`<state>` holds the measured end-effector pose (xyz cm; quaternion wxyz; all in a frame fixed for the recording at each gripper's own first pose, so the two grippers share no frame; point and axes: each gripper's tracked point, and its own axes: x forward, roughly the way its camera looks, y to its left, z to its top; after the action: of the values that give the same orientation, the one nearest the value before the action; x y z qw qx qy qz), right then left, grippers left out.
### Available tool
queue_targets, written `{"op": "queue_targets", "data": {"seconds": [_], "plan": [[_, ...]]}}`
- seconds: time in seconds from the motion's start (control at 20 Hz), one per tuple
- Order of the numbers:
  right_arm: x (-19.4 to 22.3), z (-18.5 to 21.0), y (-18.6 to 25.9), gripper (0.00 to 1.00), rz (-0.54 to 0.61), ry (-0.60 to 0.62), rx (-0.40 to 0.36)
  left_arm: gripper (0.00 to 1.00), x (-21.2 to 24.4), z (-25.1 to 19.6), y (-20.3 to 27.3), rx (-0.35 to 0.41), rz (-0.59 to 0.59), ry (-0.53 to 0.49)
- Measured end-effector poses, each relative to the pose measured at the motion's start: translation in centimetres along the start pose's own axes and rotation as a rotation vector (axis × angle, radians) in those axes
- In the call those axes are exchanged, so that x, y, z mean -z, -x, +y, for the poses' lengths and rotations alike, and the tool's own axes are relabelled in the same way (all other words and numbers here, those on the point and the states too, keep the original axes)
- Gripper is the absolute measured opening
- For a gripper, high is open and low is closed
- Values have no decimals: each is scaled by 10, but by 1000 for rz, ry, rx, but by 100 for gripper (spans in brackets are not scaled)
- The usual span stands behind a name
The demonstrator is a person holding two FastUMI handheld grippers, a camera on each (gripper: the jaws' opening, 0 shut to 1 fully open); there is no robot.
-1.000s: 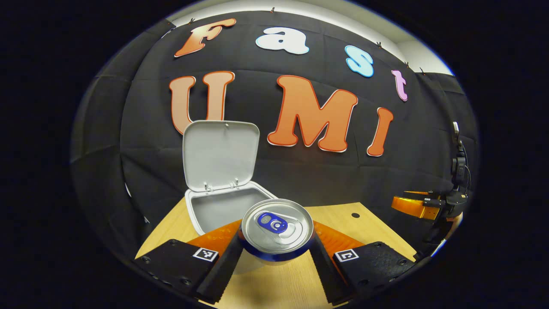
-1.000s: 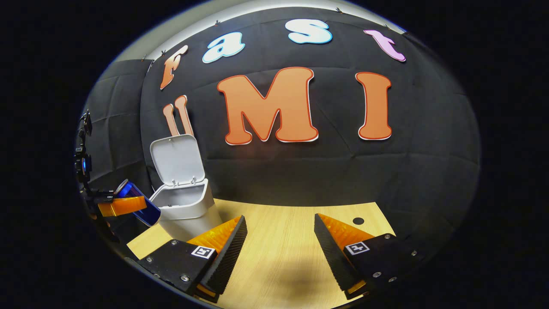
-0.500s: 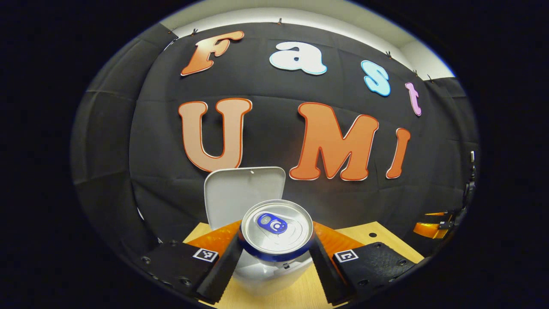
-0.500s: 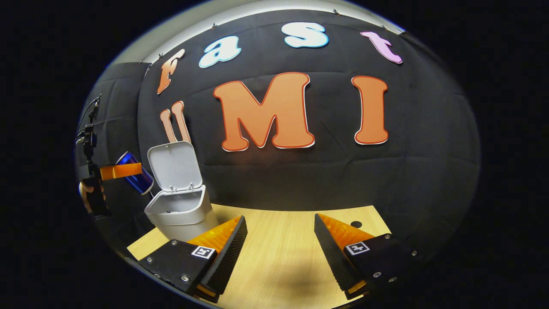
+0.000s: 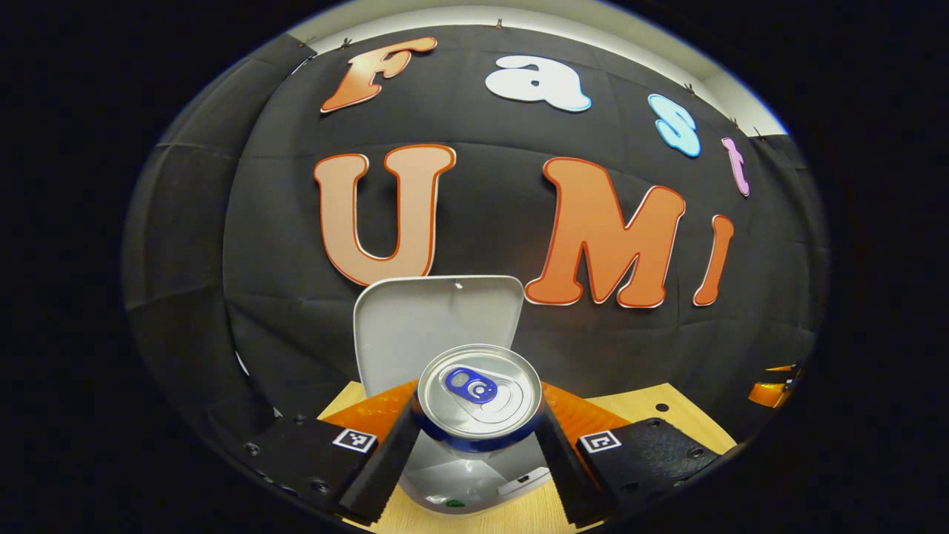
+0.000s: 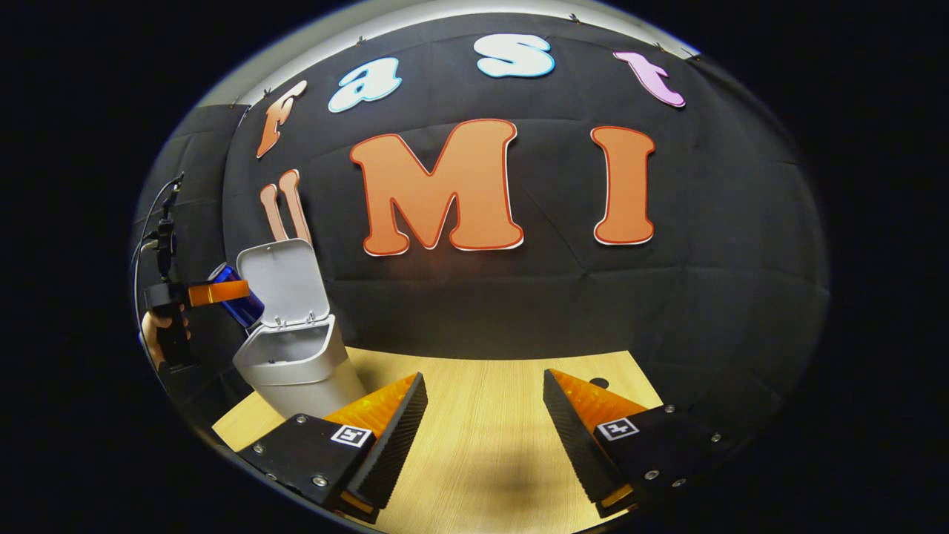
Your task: Press the lid of the desktop garbage bin to open it, pick up the crumpled paper on the desktop and throw it into the bin, then pick up the pop can on the desktop and drop it into the bin, and finally close the garbage bin lid.
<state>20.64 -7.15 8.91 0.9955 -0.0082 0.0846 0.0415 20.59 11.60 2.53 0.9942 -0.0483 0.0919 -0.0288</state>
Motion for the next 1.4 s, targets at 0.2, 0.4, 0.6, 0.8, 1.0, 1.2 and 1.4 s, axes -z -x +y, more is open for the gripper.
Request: {"op": "queue_targets", "data": {"seconds": [0.2,0.4,0.6,0.8,1.0,1.2,1.4], "plan": [[5,0,-2,94,14,7,10,83,21,14,-20,-22,41,-11],[11,-2,-2,94,35,6,18,90,36,19,-25,-30,74,16],[10,-1,-1,94,34,2,21,95,32,20,-22,-32,66,11],[11,4,-3,94,35,5,9,95,15,21,-13,-44,27,-11],[8,12,-4,94,29,-5,-11,94,-15,21,-2,-39,-10,-38],[8,18,-6,94,23,-12,-27,94,-46,31,5,-44,-25,-50],[5,21,-6,94,20,-19,-42,94,-75,40,7,-41,-28,-55]]}}
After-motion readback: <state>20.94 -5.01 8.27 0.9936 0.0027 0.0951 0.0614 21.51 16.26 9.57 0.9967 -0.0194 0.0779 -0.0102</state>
